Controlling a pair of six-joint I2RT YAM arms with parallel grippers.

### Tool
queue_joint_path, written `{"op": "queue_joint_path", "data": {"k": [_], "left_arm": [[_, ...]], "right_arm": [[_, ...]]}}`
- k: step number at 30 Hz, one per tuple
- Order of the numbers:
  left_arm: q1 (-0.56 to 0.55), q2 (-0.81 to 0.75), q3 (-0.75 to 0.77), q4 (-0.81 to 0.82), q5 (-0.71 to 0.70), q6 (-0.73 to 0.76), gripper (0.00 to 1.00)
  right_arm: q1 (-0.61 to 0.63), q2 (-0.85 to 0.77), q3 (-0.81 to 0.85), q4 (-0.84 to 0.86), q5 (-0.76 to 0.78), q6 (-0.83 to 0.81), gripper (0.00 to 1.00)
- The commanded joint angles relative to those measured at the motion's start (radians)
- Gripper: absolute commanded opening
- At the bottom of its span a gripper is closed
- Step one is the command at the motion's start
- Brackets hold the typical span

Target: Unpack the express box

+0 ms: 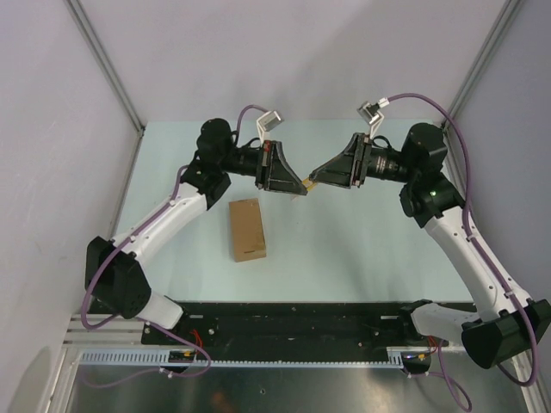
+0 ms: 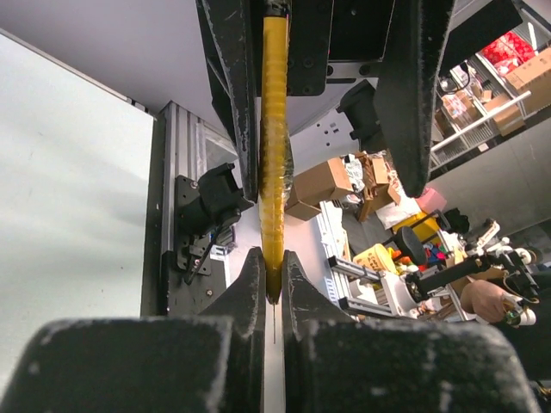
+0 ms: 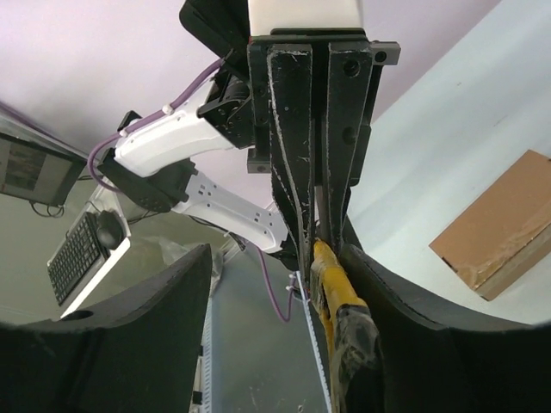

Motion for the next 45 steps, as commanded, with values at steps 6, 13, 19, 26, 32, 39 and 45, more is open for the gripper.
{"op": "queue_joint_path", "data": {"k": [6, 13, 19, 26, 32, 39, 45], "left_arm": [[0.017, 0.016, 0.040, 0.007, 0.033, -0.019, 0.00], [0.029, 0.028, 0.055, 0.004, 0.035, -0.025, 0.00], [0.032, 0.031, 0.063, 0.001, 0.044, -0.016, 0.00], [0.038, 0.031, 0.055, -0.003, 0.036, -0.011, 0.00], [0.045, 0.012, 0.039, -0.006, 0.023, 0.003, 0.60], [0.208, -0.093, -0.076, -0.083, -0.209, 0.068, 0.92], [0.304, -0.195, -0.217, -0.518, -0.825, 0.263, 0.92]], "right_arm": [[0.015, 0.019, 0.020, 0.003, -0.033, -0.022, 0.44], [0.017, 0.026, 0.020, -0.021, -0.015, -0.044, 0.29], [0.012, 0.032, 0.022, -0.035, -0.028, -0.055, 0.54], [0.000, 0.032, 0.020, -0.041, -0.042, -0.055, 0.23], [-0.012, 0.039, 0.022, -0.083, -0.002, -0.075, 0.00], [-0.014, 0.031, 0.020, -0.257, 0.213, -0.211, 0.00], [0.076, 0.055, 0.022, -0.414, 0.554, -0.335, 0.00]]}}
